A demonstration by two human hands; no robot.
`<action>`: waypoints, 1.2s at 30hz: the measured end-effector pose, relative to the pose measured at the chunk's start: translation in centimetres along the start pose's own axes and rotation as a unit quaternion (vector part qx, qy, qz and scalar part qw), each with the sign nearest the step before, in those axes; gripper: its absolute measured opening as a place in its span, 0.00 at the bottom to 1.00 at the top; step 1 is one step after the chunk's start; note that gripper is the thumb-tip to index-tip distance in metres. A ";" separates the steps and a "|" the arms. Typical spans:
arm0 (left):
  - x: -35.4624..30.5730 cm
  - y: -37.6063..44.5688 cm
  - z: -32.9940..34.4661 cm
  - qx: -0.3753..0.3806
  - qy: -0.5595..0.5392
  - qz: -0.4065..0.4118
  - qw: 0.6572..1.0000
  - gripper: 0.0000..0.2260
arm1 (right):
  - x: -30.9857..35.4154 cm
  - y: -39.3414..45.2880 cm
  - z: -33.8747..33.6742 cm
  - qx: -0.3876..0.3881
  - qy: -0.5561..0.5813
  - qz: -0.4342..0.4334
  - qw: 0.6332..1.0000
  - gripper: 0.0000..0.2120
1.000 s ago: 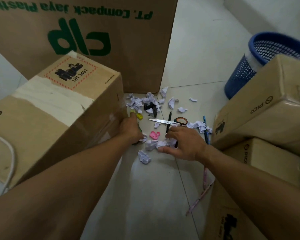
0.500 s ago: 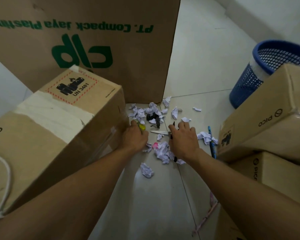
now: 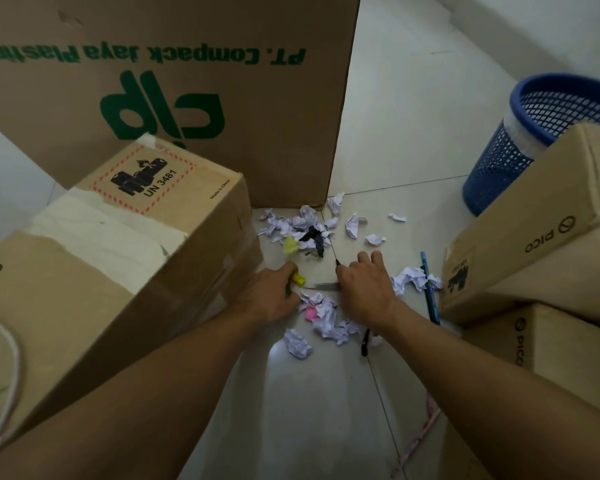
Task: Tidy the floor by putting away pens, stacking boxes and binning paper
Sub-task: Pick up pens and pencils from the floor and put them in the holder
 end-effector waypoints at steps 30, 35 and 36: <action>-1.4 0.3 -3.4 -0.018 -0.222 -0.062 0.973 0.06 | -8.0 -5.2 -1.7 -0.151 0.716 0.355 0.583 0.13; -2.2 -1.0 -3.1 0.074 -0.270 -0.087 0.956 0.06 | -7.2 -5.9 -3.7 -0.149 0.728 0.350 0.571 0.14; -2.3 -1.5 -2.7 0.093 -0.246 -0.082 0.961 0.07 | -6.9 -6.2 -4.0 -0.145 0.725 0.346 0.578 0.15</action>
Point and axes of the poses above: each hand's wrist, its own y-axis towards the middle knuckle, its own z-axis out of the palm, x = y × z, the point moved 10 cm from there along y, towards the middle knuckle, and after that the axes turned 10 degrees about -z, right-handed, at the moved point
